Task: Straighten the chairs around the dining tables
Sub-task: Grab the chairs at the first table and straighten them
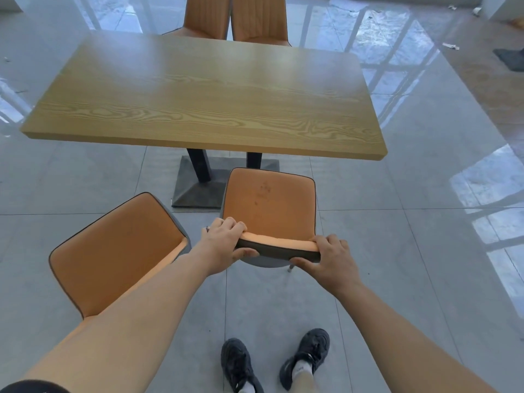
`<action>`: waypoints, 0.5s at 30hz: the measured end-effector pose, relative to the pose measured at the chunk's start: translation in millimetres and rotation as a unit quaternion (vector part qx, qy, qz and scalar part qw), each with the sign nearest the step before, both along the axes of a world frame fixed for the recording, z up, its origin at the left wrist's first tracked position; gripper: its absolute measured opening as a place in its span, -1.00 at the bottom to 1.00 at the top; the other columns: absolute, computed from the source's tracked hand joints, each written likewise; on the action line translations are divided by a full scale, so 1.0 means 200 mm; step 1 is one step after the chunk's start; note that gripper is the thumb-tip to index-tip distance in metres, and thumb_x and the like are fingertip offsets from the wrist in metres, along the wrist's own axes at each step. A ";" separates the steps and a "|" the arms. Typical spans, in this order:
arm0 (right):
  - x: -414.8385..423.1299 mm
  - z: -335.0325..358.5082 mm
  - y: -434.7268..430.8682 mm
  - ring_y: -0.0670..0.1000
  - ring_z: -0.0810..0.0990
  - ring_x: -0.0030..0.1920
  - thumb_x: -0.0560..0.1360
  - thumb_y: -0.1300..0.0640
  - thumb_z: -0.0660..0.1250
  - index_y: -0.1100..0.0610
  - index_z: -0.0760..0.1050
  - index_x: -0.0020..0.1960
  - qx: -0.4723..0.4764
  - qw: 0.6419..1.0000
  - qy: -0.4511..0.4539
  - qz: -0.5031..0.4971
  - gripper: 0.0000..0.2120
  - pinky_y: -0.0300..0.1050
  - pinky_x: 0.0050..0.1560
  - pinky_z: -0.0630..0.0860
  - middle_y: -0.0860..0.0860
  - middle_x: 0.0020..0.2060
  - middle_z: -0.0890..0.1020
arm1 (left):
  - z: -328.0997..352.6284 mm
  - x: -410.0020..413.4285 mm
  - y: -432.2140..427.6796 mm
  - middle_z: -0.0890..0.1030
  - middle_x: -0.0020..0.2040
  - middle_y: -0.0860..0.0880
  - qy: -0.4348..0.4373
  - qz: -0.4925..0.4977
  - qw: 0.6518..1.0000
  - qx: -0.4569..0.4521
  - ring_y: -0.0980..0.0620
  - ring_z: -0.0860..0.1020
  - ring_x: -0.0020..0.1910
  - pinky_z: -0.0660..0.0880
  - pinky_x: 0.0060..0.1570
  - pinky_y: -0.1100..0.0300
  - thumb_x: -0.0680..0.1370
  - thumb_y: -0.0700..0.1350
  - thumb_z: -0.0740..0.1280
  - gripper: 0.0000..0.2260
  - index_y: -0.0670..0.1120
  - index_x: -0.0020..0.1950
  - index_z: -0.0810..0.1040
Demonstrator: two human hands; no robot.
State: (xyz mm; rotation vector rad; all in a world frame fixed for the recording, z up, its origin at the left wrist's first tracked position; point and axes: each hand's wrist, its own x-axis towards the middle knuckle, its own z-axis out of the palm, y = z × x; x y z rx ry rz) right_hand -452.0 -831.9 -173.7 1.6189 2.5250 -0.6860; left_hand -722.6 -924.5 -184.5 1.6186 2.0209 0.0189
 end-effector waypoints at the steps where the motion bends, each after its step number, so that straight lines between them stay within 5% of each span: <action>1: 0.01 -0.01 -0.02 0.07 0.38 0.17 0.34 -0.53 0.23 -0.04 0.46 0.24 -0.004 1.000 -0.001 -0.001 -0.29 0.04 0.10 0.52 -0.06 0.02 0.43 | -0.01 0.01 -0.02 0.42 0.25 0.06 0.002 -0.005 1.000 -0.006 0.04 0.32 0.16 0.40 0.25 -0.08 0.37 0.43 0.08 -0.38 0.14 0.32 0.33; 11: -0.03 0.07 -0.06 0.10 0.42 0.21 0.40 -0.49 0.23 -0.04 0.38 0.19 -0.058 0.996 -0.070 0.009 -0.39 0.13 0.17 0.50 -0.01 0.11 0.48 | 0.09 0.09 -0.08 0.45 0.26 0.09 -0.012 0.059 0.998 -0.029 0.01 0.36 0.25 0.44 0.23 -0.13 0.51 0.34 0.29 -0.51 0.16 0.36 0.37; 15: -0.04 0.15 -0.11 0.14 0.47 0.23 0.51 -0.30 0.24 0.02 0.38 0.21 -0.016 0.995 -0.091 0.046 -0.54 0.15 0.26 0.44 0.04 0.19 0.52 | 0.17 0.20 -0.17 0.41 0.40 0.02 -0.005 0.105 0.994 0.022 -0.03 0.30 0.40 0.40 0.35 -0.11 0.59 0.16 0.30 -0.53 0.05 0.46 0.34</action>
